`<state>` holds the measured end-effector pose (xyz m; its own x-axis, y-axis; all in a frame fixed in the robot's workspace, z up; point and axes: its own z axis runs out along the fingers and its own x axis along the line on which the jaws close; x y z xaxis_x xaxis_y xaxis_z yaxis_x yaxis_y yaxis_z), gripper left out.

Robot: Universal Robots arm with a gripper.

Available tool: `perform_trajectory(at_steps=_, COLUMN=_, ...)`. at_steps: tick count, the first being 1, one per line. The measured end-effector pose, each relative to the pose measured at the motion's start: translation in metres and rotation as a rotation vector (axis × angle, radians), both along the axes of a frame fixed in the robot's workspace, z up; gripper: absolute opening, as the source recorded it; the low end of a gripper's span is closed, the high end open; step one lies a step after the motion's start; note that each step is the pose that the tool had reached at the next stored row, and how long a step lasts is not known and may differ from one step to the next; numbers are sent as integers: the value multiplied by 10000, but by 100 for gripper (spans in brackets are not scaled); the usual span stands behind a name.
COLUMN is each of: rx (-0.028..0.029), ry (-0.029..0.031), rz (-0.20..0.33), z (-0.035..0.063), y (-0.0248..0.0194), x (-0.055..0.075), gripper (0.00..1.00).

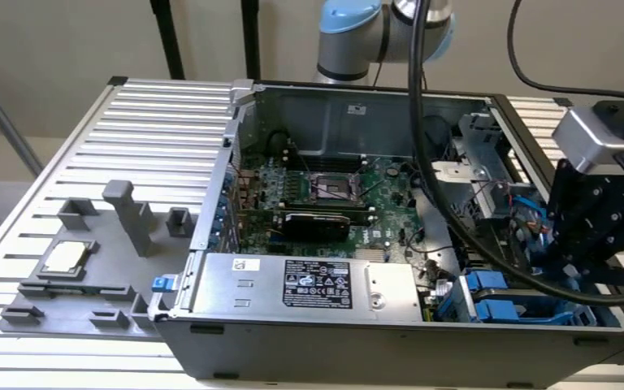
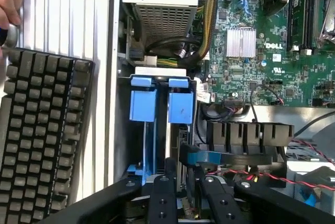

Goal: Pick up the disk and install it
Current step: 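Insert the first disk wire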

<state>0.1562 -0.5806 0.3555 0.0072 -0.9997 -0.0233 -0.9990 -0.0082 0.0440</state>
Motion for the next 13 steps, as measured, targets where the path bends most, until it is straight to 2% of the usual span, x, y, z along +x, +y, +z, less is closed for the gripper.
perform_trajectory(at_steps=4, rx=119, ry=2, rz=0, z=40, y=-52, x=38, gripper=0)
perform_trajectory(at_steps=9, rx=328, ry=2, rz=8, z=40, y=-82, x=110, gripper=0)
perform_trajectory(at_steps=13, rx=436, ry=2, rz=29, z=40, y=-107, x=138, gripper=0)
